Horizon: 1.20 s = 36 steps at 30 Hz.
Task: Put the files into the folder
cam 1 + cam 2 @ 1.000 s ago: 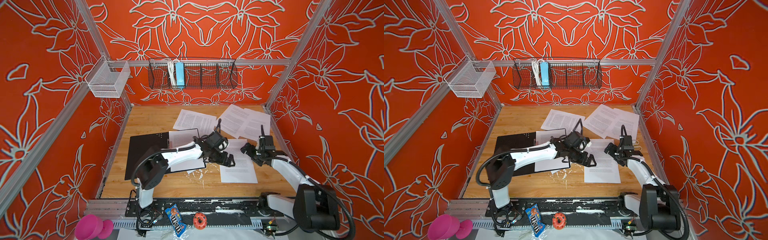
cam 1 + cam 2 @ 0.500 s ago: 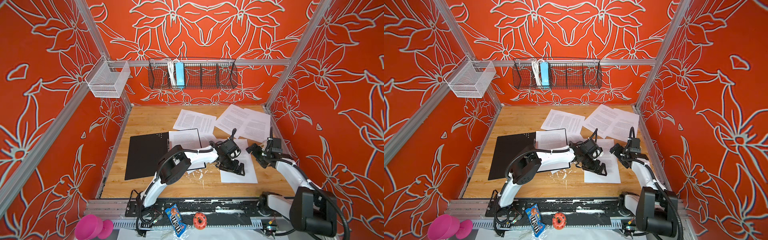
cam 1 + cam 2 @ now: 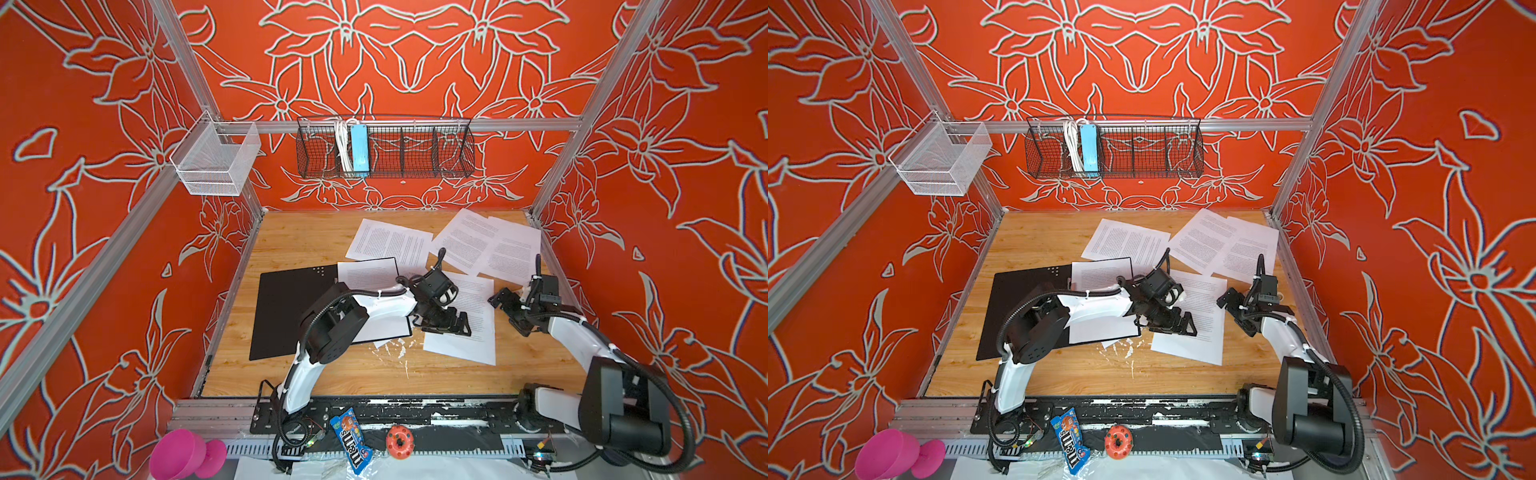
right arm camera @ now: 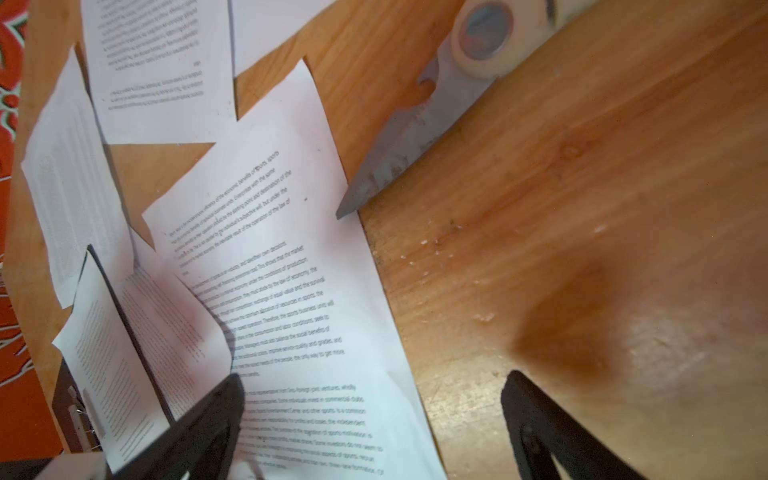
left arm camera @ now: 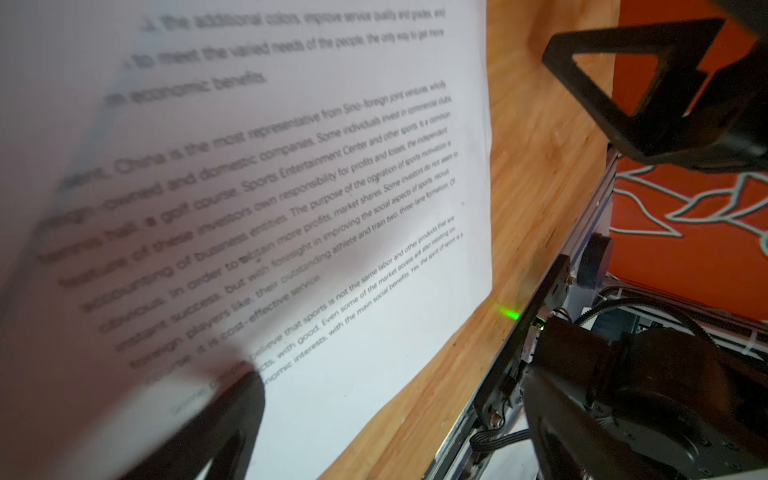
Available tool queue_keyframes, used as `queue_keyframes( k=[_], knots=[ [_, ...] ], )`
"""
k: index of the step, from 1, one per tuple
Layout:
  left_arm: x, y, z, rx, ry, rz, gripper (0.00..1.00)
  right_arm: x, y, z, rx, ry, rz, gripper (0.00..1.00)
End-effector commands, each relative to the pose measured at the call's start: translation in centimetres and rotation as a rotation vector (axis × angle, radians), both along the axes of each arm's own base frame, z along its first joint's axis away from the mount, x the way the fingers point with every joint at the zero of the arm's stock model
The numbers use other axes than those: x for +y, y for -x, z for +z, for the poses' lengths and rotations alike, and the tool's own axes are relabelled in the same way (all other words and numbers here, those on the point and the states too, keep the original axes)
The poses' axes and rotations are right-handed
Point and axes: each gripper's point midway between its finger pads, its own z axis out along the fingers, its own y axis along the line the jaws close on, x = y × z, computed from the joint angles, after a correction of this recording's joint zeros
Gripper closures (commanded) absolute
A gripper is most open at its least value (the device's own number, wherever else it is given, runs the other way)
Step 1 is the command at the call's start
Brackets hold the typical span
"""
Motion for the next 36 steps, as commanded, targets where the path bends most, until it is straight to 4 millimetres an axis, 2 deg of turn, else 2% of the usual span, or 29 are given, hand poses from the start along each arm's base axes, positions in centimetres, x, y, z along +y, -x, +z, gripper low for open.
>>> queue_keyframes(
  k=[1, 6, 14, 19, 23, 28, 31, 36],
  knots=[
    [5.9, 2.2, -6.7, 0.091, -0.267, 0.042, 0.02, 1.5, -1.1, -0.1, -0.007, -0.011, 0.069, 0.02],
    [7.6, 2.6, -7.7, 0.105, -0.308, 0.063, 0.02, 2.4, -2.3, -1.1, 0.015, -0.001, 0.096, 0.02],
    [9.2, 2.5, -7.9, 0.105, -0.334, 0.089, 0.02, 4.1, -4.4, -2.4, 0.062, 0.024, 0.155, 0.02],
    [9.1, 2.6, -8.2, 0.115, -0.328, 0.074, 0.02, 5.4, -4.6, -3.2, 0.098, 0.003, 0.189, 0.02],
    [8.8, 2.3, -8.8, 0.118, -0.334, 0.067, 0.02, 7.1, -4.2, -3.3, 0.091, -0.102, 0.210, 0.02],
    [8.4, 2.0, -9.4, 0.126, -0.337, 0.056, 0.02, 9.1, -3.3, -2.2, 0.065, -0.220, 0.249, 0.02],
    [8.3, 1.9, -9.5, 0.126, -0.336, 0.053, 0.02, 9.7, -2.5, -0.6, 0.026, -0.261, 0.263, 0.02],
    [8.1, 1.7, -9.5, 0.120, -0.333, 0.051, 0.02, 10.4, -0.3, 1.3, -0.007, -0.314, 0.283, 0.02]
  ],
)
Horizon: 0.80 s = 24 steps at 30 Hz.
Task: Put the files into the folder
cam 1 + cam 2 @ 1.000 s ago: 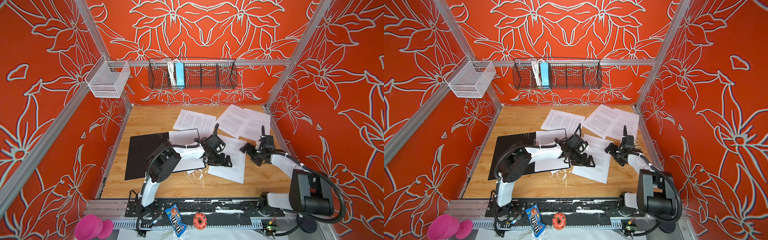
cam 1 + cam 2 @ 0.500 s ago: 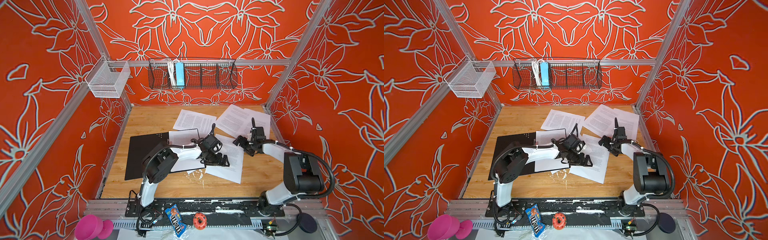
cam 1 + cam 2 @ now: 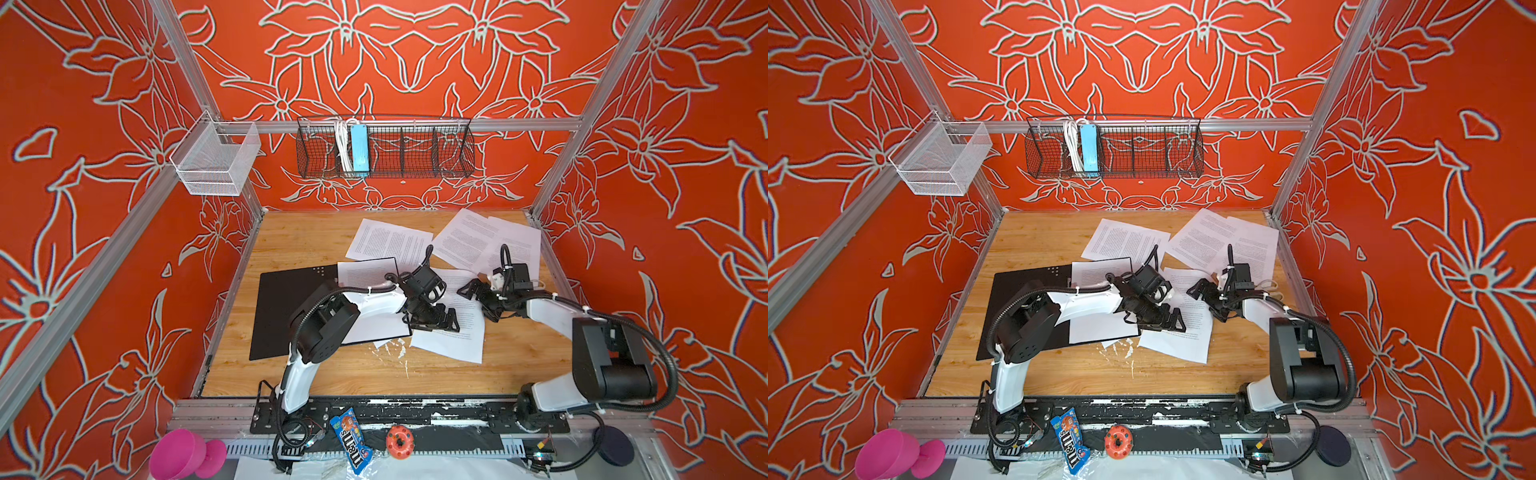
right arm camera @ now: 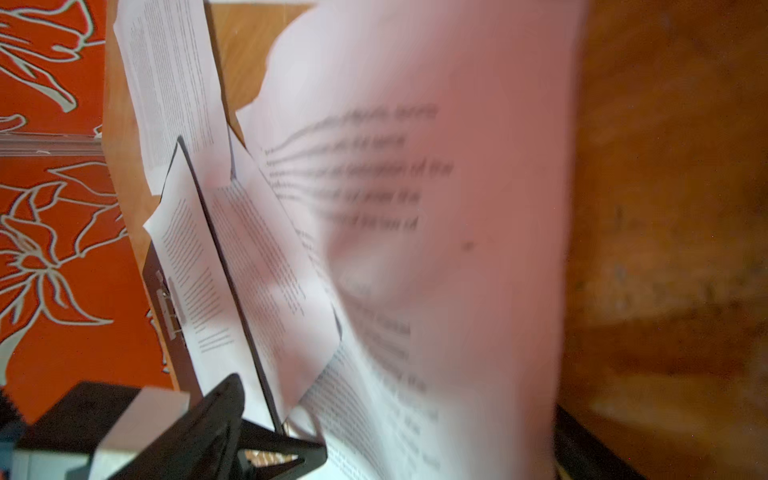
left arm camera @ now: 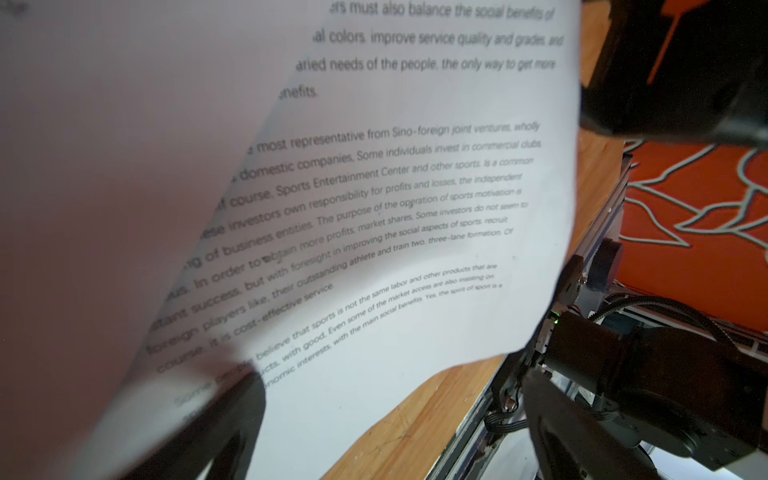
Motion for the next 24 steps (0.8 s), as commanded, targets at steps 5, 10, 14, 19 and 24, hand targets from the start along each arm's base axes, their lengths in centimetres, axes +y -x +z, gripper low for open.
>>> queue_keyframes(
  k=[5, 10, 14, 19, 24],
  knots=[
    [6.0, 2.5, -9.3, 0.117, -0.310, 0.029, 0.02, 1.0, 3.5, 1.9, -0.012, -0.082, 0.009, 0.02],
    [6.0, 2.6, -8.9, 0.115, -0.296, 0.026, 0.02, -0.6, 2.6, 2.3, -0.062, 0.014, -0.040, 0.07],
    [5.7, 2.6, -8.5, 0.116, -0.272, 0.029, 0.02, -1.3, 2.1, 2.0, -0.055, 0.063, -0.044, 0.16],
    [5.3, 2.5, -8.2, 0.115, -0.250, 0.032, 0.02, -1.2, 1.4, 1.5, -0.064, 0.071, -0.026, 0.37],
    [5.0, 2.4, -7.7, 0.115, -0.229, 0.032, 0.02, -1.9, 1.2, 0.9, -0.081, 0.123, -0.039, 0.51]
  ],
)
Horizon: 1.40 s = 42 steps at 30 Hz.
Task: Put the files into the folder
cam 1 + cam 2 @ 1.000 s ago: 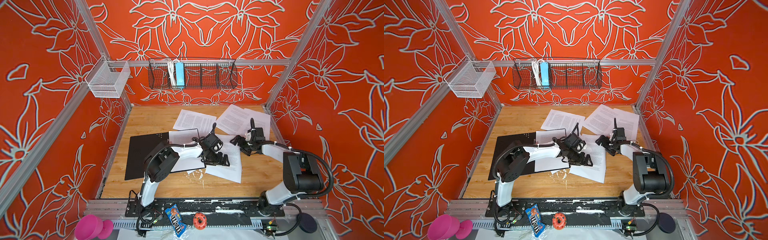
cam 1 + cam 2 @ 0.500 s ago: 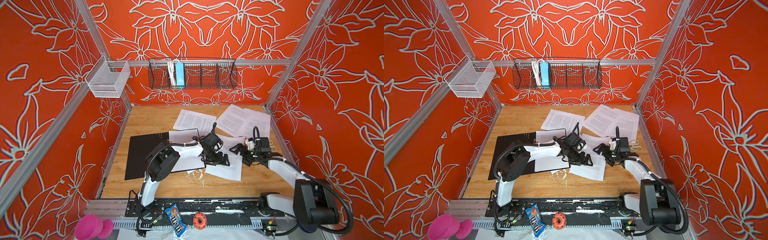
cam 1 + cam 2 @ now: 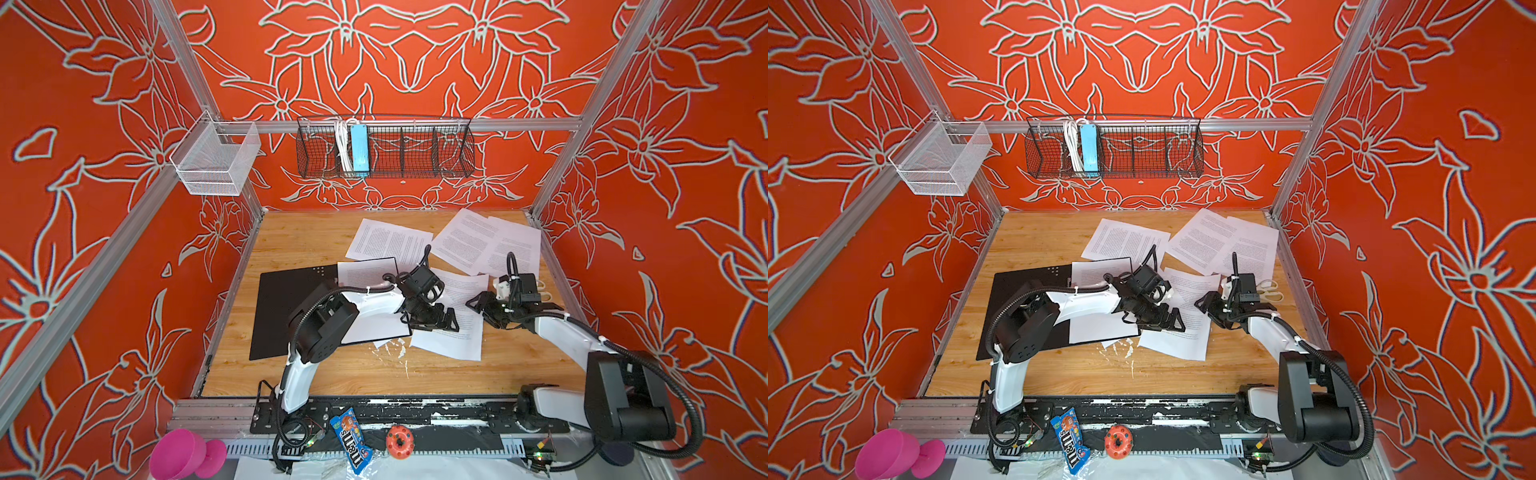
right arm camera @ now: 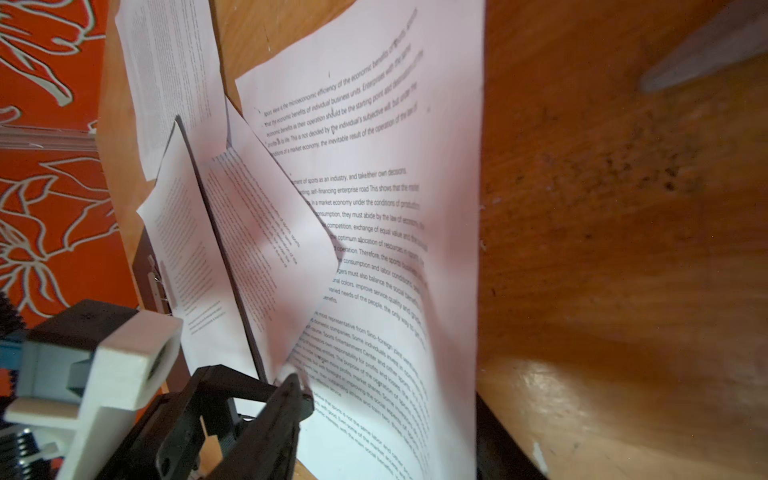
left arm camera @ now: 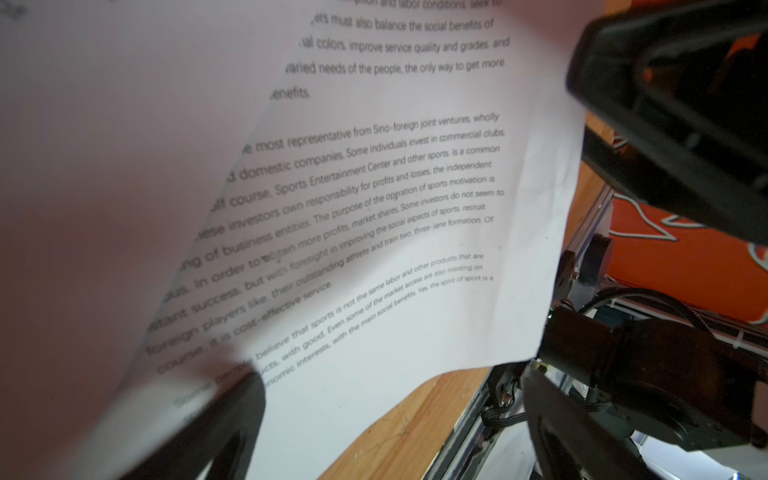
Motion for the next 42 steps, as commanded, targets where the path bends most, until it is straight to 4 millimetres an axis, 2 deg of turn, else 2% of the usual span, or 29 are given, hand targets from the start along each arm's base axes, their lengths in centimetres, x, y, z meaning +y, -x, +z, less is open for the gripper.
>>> queue_keyframes(
  k=[1, 4, 9, 12, 15, 18, 22, 25, 28, 30, 33, 36, 42],
  knots=[
    [4.9, 2.3, -7.8, 0.111, -0.261, 0.039, 0.02, -0.5, -0.9, 0.0, -0.030, 0.048, -0.002, 0.56],
    [4.7, 2.2, -7.6, 0.109, -0.258, 0.036, 0.02, -0.5, -0.7, -0.6, -0.004, 0.052, 0.002, 0.76],
    [4.4, 2.1, -7.2, 0.109, -0.244, 0.032, 0.02, -0.7, -0.6, -1.0, 0.004, 0.069, 0.007, 0.85],
    [3.9, 2.0, -6.6, 0.103, -0.212, 0.022, 0.02, -0.8, -0.5, -0.8, 0.009, 0.081, 0.008, 1.00],
    [2.8, 1.9, -5.2, 0.089, -0.138, -0.004, 0.02, -0.8, -0.5, 0.4, -0.023, 0.079, 0.011, 1.00],
    [1.3, 0.7, -1.4, 0.005, -0.038, -0.007, 0.02, -1.1, -0.5, 2.1, -0.064, 0.096, 0.003, 1.00],
    [-1.1, -1.1, 7.8, -0.158, 0.158, -0.021, 0.02, -1.8, -0.6, 4.3, -0.126, 0.126, -0.030, 1.00],
    [-0.9, -1.5, 14.2, -0.304, 0.260, -0.017, 0.02, -1.8, -0.7, 5.7, -0.142, 0.130, -0.024, 1.00],
    [1.7, -1.9, 17.8, -0.464, 0.235, 0.035, 0.02, -1.6, -0.9, 7.7, -0.186, 0.125, -0.017, 1.00],
    [4.5, -2.3, 18.9, -0.578, 0.163, 0.094, 0.02, -1.2, -1.1, 9.7, -0.239, 0.124, -0.004, 1.00],
    [9.4, -2.5, 19.9, -0.724, 0.029, 0.193, 0.02, 0.2, -1.4, 13.7, -0.342, 0.123, 0.030, 1.00],
    [13.4, -1.8, 20.4, -0.814, -0.070, 0.243, 0.02, 2.9, -2.1, 17.4, -0.417, 0.114, 0.094, 1.00],
    [18.3, 0.3, 21.2, -0.908, -0.177, 0.245, 0.02, 10.9, -4.6, 21.7, -0.490, 0.027, 0.259, 1.00]
  ],
)
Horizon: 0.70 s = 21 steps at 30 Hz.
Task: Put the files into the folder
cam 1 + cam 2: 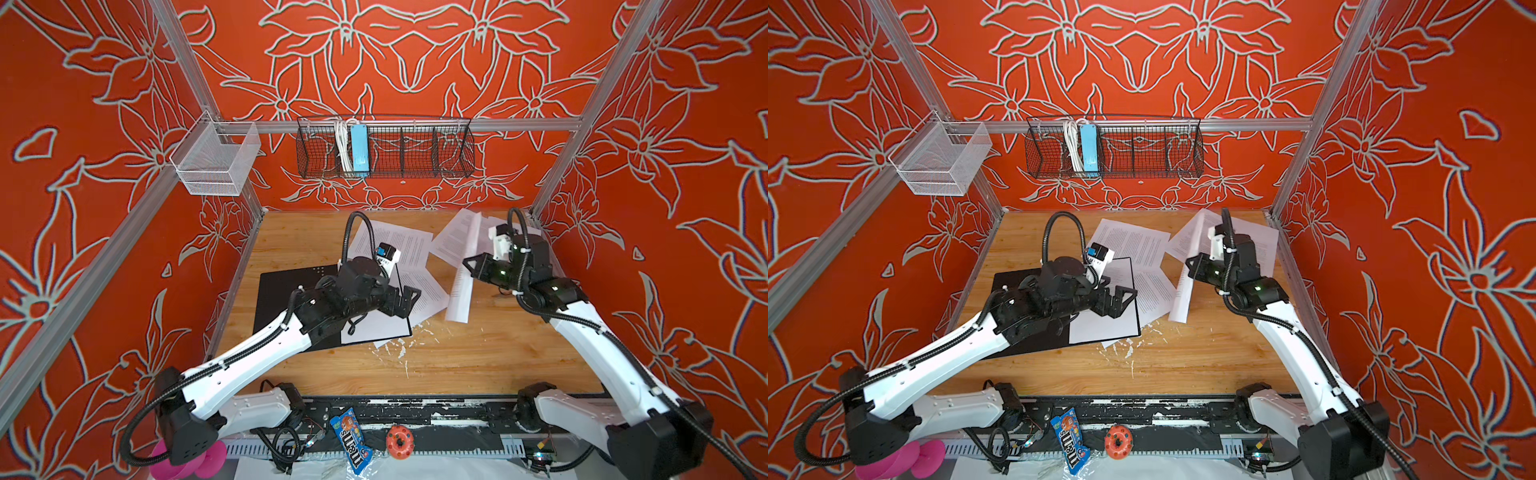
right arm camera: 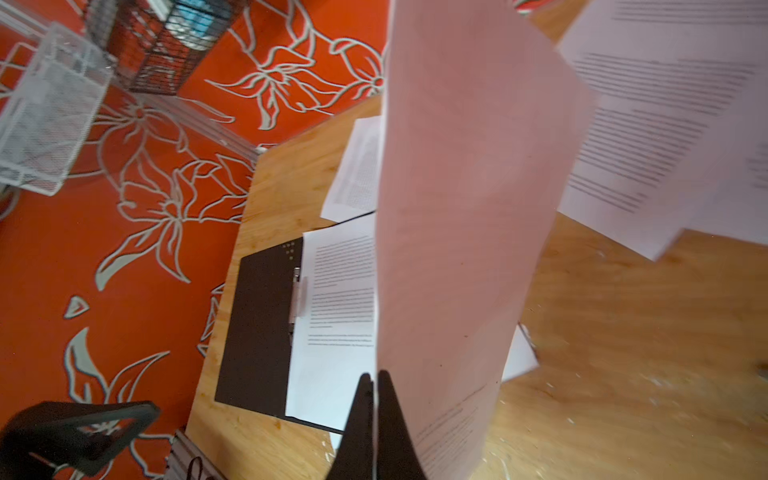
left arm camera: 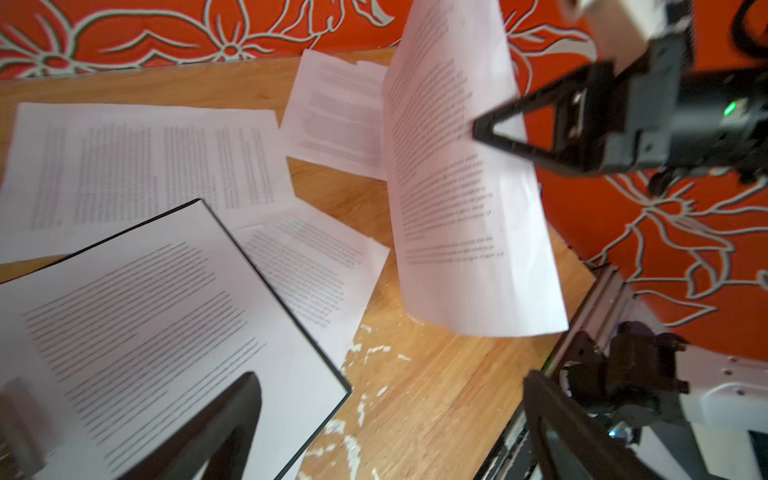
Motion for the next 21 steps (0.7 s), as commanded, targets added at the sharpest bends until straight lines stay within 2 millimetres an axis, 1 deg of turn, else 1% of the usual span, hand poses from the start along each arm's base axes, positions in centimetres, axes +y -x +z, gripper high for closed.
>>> queue_keyframes(
  k=[1, 4, 6, 7, 9, 11, 12, 14, 16, 17, 18, 19, 21],
  knots=[
    [4.4, 0.2, -1.0, -0.062, -0.153, 0.099, 0.02, 4.2, -1.0, 1.6, -0.021, -0.016, 0.080, 1.00],
    [7.5, 0.7, -1.1, -0.087, -0.173, 0.204, 0.02, 9.0, -1.3, 3.8, -0.045, -0.072, 0.195, 1.00],
    [8.6, 1.0, -1.4, -0.090, -0.187, 0.243, 0.02, 11.7, -1.3, 5.2, -0.048, -0.136, 0.267, 1.00],
    [9.2, 1.0, -1.5, -0.091, -0.193, 0.263, 0.02, 12.7, -1.3, 5.8, -0.050, -0.164, 0.297, 1.00],
    [9.8, 1.2, -1.7, -0.104, -0.202, 0.280, 0.02, 13.8, -1.6, 6.3, -0.042, -0.203, 0.324, 1.00],
    [9.7, 1.3, -1.8, -0.116, -0.204, 0.261, 0.02, 13.6, -2.0, 5.8, -0.033, -0.204, 0.314, 1.00],
    [9.7, 1.4, -1.8, -0.117, -0.200, 0.256, 0.02, 13.2, -2.4, 4.9, -0.020, -0.192, 0.298, 1.00],
    [9.4, 1.4, -2.0, -0.114, -0.197, 0.244, 0.02, 12.0, -3.4, 2.1, 0.032, -0.168, 0.259, 1.00],
    [9.2, 1.3, -2.0, -0.109, -0.204, 0.237, 0.02, 11.1, -4.3, -1.9, 0.104, -0.150, 0.240, 1.00],
    [9.2, 1.2, -2.1, -0.109, -0.210, 0.238, 0.02, 10.9, -4.5, -3.5, 0.116, -0.125, 0.235, 1.00],
    [9.1, 1.1, -2.1, -0.108, -0.217, 0.236, 0.02, 10.6, -4.5, -5.8, 0.148, -0.081, 0.218, 1.00],
    [9.0, 1.0, -2.4, -0.106, -0.227, 0.235, 0.02, 10.5, -4.7, -7.6, 0.172, -0.052, 0.210, 1.00],
    [9.0, 0.7, -2.7, -0.098, -0.258, 0.233, 0.02, 10.7, -4.9, -10.5, 0.200, -0.004, 0.213, 1.00]
  ],
)
